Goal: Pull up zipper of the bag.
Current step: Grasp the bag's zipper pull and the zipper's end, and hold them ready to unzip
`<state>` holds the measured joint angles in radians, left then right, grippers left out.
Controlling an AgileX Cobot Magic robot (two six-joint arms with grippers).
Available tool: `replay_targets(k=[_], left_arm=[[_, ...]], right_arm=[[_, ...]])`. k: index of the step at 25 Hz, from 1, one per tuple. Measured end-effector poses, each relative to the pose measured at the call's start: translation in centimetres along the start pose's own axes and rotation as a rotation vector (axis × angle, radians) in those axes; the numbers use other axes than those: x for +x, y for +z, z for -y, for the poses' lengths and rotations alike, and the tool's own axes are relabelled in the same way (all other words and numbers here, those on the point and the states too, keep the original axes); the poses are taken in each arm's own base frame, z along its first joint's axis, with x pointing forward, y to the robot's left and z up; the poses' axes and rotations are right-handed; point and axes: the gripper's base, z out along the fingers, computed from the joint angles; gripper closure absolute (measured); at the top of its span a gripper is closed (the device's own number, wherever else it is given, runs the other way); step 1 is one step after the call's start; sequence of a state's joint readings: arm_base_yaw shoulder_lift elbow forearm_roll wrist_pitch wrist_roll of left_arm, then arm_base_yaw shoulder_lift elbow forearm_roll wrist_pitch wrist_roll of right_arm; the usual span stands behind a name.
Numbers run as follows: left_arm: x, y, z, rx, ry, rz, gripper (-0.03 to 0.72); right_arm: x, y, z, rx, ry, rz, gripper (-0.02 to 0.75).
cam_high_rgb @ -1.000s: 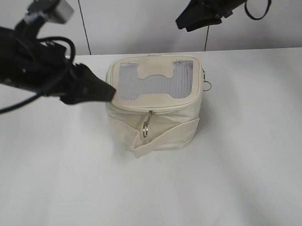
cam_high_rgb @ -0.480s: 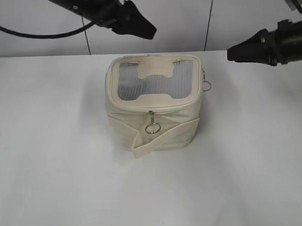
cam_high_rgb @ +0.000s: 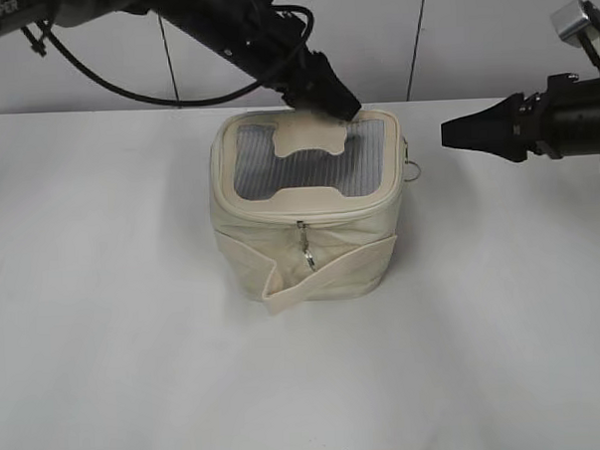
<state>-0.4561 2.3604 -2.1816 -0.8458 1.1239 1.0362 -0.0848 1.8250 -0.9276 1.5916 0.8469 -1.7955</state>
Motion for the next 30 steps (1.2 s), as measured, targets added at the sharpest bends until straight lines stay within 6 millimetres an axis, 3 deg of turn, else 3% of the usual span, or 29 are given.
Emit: replay_targets(k=[6,8,10,12,21,30], left_arm=[[1.3,1.5,-0.4,0.031,-0.022,-0.040,0.245],[1.3,1.5,-0.4,0.028,-0.018,-0.049,0.363],[1.3,1.6,-0.3,0.024,-0.008,-0.062,0.547],[1.3,1.6,-0.3,0.024,-0.007,-0.066,0.639],[1.4,1.6,-0.3,0.023,-0.008,-0.068,0.645],[1.4,1.6,-0.3,0.023,-0.008,-0.068,0.646]], right_arm=[[0.9,0.7,0.5,-0.008,0.002,-0.027,0.230],[1.2,1.2,0.4,-0.019,0.001,-0.042,0.230],[1.5,1.7,0.2,-0.027,-0.029,-0.060,0.230],[1.8,2.2,0.0,-0.018,-0.076,-0.088,0.232],[2.0,3.5,-0.5,0.051,-0.325,-0.132,0.243],[3.0,5.6,-0.8,0.068,-0.291,-0.135,0.245]])
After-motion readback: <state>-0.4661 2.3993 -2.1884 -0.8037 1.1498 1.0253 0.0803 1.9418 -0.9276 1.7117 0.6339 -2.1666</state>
